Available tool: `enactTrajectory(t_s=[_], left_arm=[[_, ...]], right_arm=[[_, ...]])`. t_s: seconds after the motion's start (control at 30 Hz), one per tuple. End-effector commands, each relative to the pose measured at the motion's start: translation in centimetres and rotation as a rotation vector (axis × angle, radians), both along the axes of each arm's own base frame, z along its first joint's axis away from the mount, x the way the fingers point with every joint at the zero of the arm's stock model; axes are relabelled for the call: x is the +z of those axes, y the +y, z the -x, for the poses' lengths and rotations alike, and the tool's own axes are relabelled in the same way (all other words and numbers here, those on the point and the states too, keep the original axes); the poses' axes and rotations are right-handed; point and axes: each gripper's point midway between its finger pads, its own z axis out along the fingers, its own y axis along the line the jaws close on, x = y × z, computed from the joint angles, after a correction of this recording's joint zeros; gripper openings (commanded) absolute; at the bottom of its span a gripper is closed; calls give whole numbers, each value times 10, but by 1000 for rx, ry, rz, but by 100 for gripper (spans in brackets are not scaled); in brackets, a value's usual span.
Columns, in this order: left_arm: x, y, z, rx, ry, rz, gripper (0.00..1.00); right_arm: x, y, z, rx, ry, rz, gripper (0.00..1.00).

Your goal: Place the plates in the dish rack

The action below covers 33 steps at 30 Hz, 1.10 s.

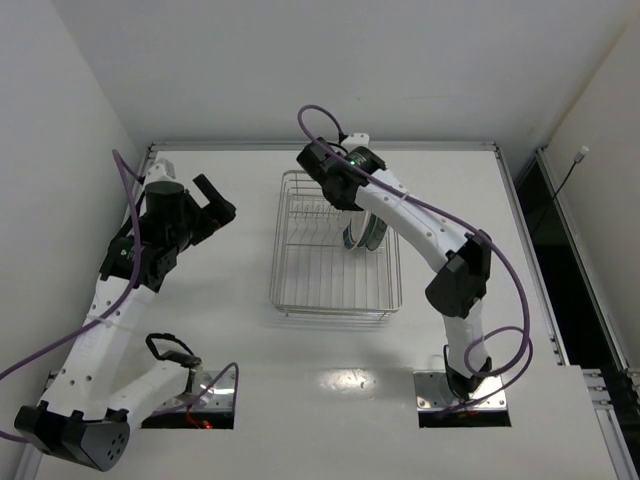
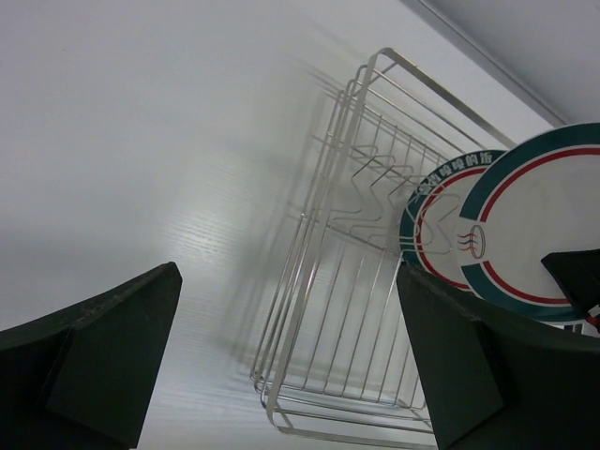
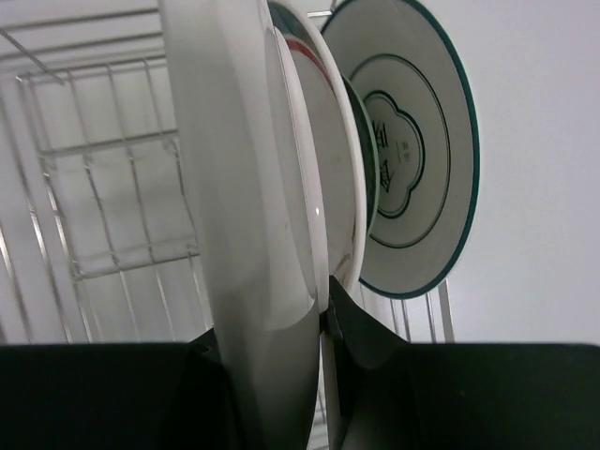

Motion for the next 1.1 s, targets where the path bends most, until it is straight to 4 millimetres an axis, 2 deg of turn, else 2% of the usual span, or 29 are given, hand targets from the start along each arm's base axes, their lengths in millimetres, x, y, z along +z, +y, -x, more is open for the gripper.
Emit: enactTrajectory(t_s=[0.0, 0.03, 0.1, 0.2, 0.23, 0.3, 0.33, 0.37, 0.4, 0.43, 0.5, 0.57, 0.6, 0.67, 0.7, 0.73, 0.8, 0.83, 0.9, 0.97, 1.03, 1.07], left_arm=[[2, 7, 2, 8, 1, -36, 99], [-2, 5, 3, -3, 11, -32, 99], [-2, 4, 3, -11, 12, -28, 99], [-2, 4, 3, -11, 12, -28, 99], [-2, 4, 3, -11, 12, -28, 99], [-4, 3, 2, -11, 21, -30, 99], [-4, 2, 2, -20, 22, -24, 99], [-4, 2, 2, -20, 22, -24, 99], [-4, 2, 2, -25, 21, -32, 99], [-4, 0, 2, -33, 22, -28, 99], [-14, 1, 4, -33, 45, -32, 99], [-12, -1, 3, -41, 37, -26, 99], [-19, -3, 2, -50, 57, -24, 99], [-19, -5, 3, -59, 58, -19, 99], [-22, -7, 1, -67, 70, -16, 99], [-22, -7, 1, -67, 70, -16, 99], [-25, -9, 1, -75, 80, -13, 99], [-26, -11, 0, -84, 79, -7, 99], [-27, -15, -2, -110, 68, -2, 99], [-24, -19, -5, -146, 41, -12, 99], [-24, -28, -6, -195, 25, 1, 99], [-19, -31, -9, -215, 0, 1, 99]], right_arm=[[30, -16, 1, -55, -89, 29, 0], [19, -17, 2, -54, -66, 51, 0], [13, -17, 3, -53, -57, 60, 0], [-8, -9, 3, -17, -29, 41, 0], [-21, -11, 5, -16, -10, 59, 0], [-25, -3, 4, 10, -17, 9, 0], [-39, -4, 8, 15, 9, 17, 0], [-38, 0, 2, 33, -8, -19, 0], [-46, 0, 5, 37, 1, -21, 0], [-46, 2, 5, 53, 1, -33, 0], [-46, 5, 1, 62, -15, -41, 0], [-57, 4, 0, 68, 15, -33, 0], [-54, 7, -4, 75, 8, -35, 6], [-58, 4, -5, 79, 39, -20, 28], [-55, 4, -5, 79, 37, -22, 48], [-47, 5, -6, 79, 20, -35, 54], [-33, 4, -5, 80, -4, -54, 56], [-13, 0, -1, 80, -27, -72, 59], [10, -5, 3, 69, -60, -92, 66], [46, -9, 12, 74, -117, -126, 70], [63, -12, 22, 90, -126, -163, 75], [86, -16, 31, 117, -160, -202, 77]])
